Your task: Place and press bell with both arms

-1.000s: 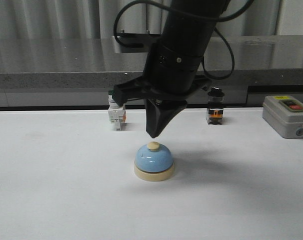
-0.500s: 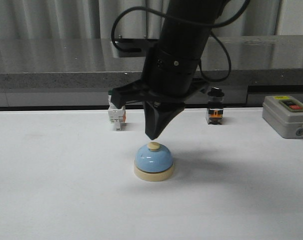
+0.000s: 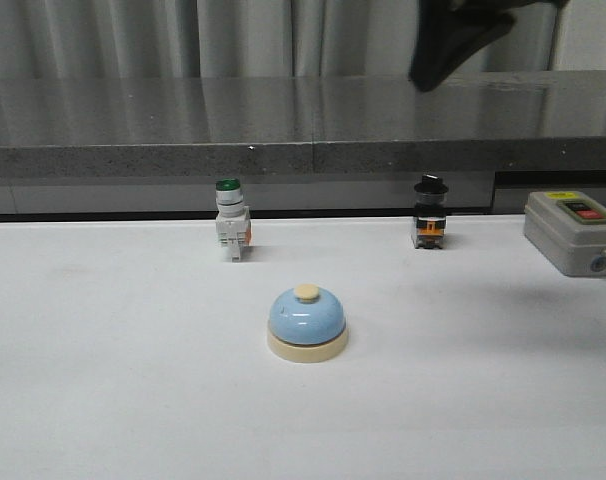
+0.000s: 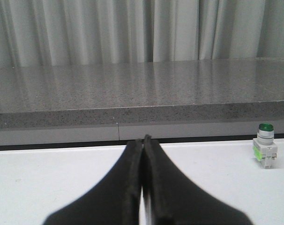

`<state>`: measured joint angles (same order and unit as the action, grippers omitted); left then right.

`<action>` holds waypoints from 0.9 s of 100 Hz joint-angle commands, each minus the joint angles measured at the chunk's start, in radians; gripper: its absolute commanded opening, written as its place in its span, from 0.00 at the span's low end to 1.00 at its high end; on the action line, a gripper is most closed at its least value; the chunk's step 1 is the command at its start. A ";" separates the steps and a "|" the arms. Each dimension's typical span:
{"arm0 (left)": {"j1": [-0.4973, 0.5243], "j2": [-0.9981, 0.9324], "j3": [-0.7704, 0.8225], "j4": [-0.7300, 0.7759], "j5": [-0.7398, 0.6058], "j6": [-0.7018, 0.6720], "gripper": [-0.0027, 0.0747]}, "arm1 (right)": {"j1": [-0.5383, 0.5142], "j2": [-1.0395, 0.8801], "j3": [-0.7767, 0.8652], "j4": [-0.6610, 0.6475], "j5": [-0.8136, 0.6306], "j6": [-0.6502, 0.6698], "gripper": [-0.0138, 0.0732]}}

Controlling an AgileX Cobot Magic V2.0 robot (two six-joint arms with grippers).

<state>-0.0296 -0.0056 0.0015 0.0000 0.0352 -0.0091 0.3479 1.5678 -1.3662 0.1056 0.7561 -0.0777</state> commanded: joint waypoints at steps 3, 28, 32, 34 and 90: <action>0.004 -0.029 0.042 0.000 -0.083 -0.010 0.01 | -0.086 -0.146 0.060 -0.003 -0.083 0.001 0.09; 0.004 -0.029 0.042 0.000 -0.083 -0.010 0.01 | -0.270 -0.444 0.368 -0.014 -0.281 0.001 0.09; 0.004 -0.029 0.042 0.000 -0.083 -0.010 0.01 | -0.292 -0.497 0.421 -0.014 -0.316 0.001 0.09; 0.004 -0.029 0.042 0.000 -0.083 -0.010 0.01 | -0.303 -0.524 0.446 -0.014 -0.332 0.001 0.09; 0.004 -0.029 0.042 0.000 -0.083 -0.010 0.01 | -0.345 -1.205 0.885 -0.014 -0.509 0.001 0.09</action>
<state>-0.0296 -0.0056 0.0015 0.0000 0.0352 -0.0091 0.0080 0.4175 -0.4747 0.0975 0.3265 -0.0777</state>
